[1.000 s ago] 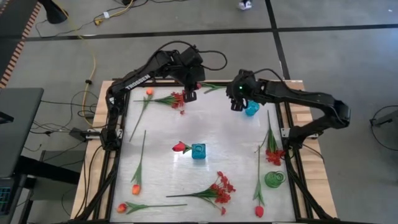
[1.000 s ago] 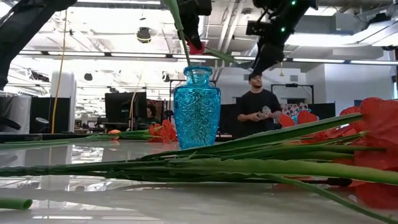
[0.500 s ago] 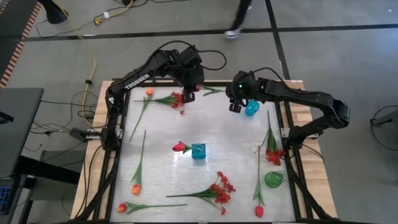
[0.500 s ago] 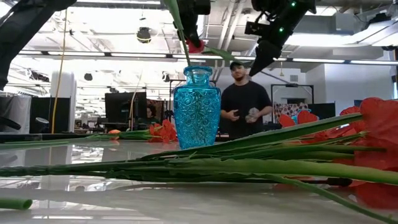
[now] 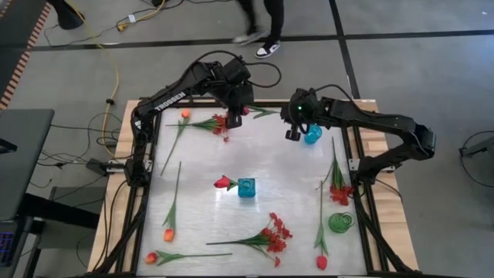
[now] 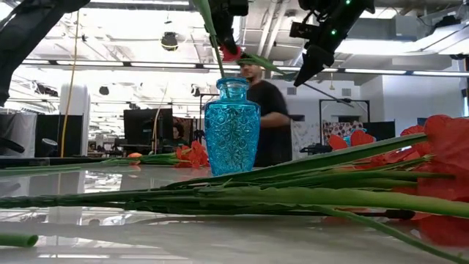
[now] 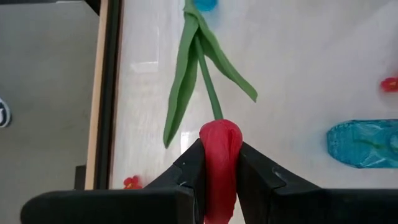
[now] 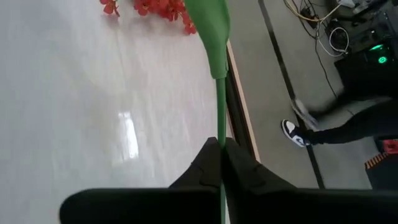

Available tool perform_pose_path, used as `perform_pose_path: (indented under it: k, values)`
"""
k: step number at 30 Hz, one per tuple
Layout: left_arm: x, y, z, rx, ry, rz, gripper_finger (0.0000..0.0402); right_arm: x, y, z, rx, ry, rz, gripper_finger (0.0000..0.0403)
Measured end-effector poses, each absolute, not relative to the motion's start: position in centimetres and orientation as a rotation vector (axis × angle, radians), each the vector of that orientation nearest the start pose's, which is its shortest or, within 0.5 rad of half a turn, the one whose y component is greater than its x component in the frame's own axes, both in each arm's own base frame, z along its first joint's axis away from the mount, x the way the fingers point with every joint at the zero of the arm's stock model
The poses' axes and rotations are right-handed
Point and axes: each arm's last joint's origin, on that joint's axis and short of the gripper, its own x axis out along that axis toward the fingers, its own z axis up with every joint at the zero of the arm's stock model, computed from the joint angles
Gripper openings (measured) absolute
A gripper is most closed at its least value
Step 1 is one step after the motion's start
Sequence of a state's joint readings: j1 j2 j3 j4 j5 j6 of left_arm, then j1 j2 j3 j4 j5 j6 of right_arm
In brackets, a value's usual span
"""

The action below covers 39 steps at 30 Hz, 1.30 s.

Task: Sort flowers into vase by color
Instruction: Put the top pink flower into the bottom blue vase

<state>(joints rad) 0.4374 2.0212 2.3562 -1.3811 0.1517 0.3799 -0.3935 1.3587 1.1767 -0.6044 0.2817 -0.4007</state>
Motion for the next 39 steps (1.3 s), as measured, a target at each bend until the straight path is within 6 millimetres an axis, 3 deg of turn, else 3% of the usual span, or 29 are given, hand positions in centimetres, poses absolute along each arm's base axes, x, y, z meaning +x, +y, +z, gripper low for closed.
perform_pose_path:
  k: [7, 18, 24, 28, 33, 39]
  values:
    - [35.8, 16.1, 39.9, 0.052, 0.997, 0.003, 0.0090, 25.9, -11.4, 30.7, -0.286, 0.916, -0.404, 0.0025]
    - [32.5, 16.7, 43.8, 0.100, 0.850, 0.072, 0.0203, 25.9, -11.2, 30.5, -0.226, 0.902, -0.331, 0.0025]
    - [28.4, 18.6, 47.1, -0.018, 0.635, 0.015, 0.0205, 26.0, -11.1, 30.6, -0.174, 0.870, -0.292, 0.0025]
    - [26.4, 19.5, 48.1, -0.067, 0.565, -0.019, 0.0200, 26.0, -10.9, 31.2, -0.136, 0.803, -0.266, 0.0025]
    - [25.4, 20.0, 48.1, -0.100, 0.494, -0.083, 0.0194, 24.9, -10.7, 33.4, -0.122, 0.666, -0.273, 0.0025]
    - [25.2, 20.1, 46.5, -0.143, 0.458, 0.012, 0.0180, 22.8, -10.7, 36.9, -0.056, 0.412, -0.219, 0.0025]
